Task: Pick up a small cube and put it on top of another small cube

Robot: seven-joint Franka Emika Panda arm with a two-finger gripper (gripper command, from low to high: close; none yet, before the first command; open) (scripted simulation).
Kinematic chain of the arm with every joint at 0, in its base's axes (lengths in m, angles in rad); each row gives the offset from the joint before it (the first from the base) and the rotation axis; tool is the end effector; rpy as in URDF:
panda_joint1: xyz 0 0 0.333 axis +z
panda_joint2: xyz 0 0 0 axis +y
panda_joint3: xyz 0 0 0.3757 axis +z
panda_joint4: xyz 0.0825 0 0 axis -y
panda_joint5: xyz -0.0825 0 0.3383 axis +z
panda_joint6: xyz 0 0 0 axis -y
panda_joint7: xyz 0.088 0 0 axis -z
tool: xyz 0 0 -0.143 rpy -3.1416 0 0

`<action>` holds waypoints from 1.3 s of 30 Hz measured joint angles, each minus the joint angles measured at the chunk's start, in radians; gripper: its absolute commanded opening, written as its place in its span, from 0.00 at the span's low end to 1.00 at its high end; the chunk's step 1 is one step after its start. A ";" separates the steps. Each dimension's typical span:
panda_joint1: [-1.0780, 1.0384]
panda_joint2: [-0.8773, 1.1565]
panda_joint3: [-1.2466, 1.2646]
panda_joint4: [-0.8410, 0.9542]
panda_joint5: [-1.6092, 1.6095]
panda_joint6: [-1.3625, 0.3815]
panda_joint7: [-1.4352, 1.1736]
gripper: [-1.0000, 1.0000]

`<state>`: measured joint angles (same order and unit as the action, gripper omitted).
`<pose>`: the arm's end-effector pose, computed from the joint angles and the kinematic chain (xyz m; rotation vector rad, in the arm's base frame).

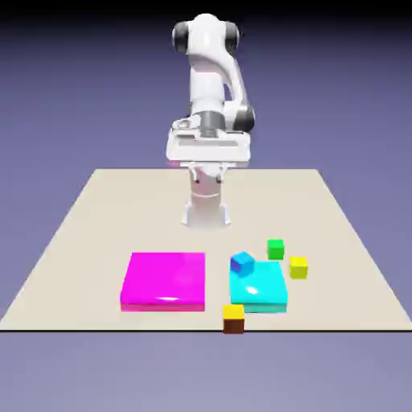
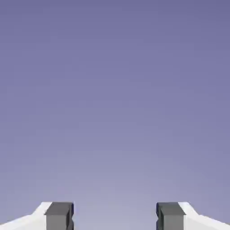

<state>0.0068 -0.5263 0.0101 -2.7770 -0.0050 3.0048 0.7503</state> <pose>0.3595 0.0068 0.5068 -2.5183 0.9595 -0.9937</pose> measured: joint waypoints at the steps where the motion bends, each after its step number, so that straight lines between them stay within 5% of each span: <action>1: -0.004 0.036 0.008 0.027 -0.004 -0.027 0.008 0.50; 28: -0.122 1.015 0.234 0.766 -0.116 -0.747 0.216 0.50; 33: -0.105 1.138 0.211 0.759 -0.149 -0.633 0.239 0.50; 34: -0.103 1.152 0.207 0.757 -0.153 -0.618 0.241 0.00; 39: -0.121 1.043 0.234 0.775 -0.119 -0.743 0.220 0.00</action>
<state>-0.1146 0.5170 0.2441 -2.0021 -0.1236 2.2620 0.9702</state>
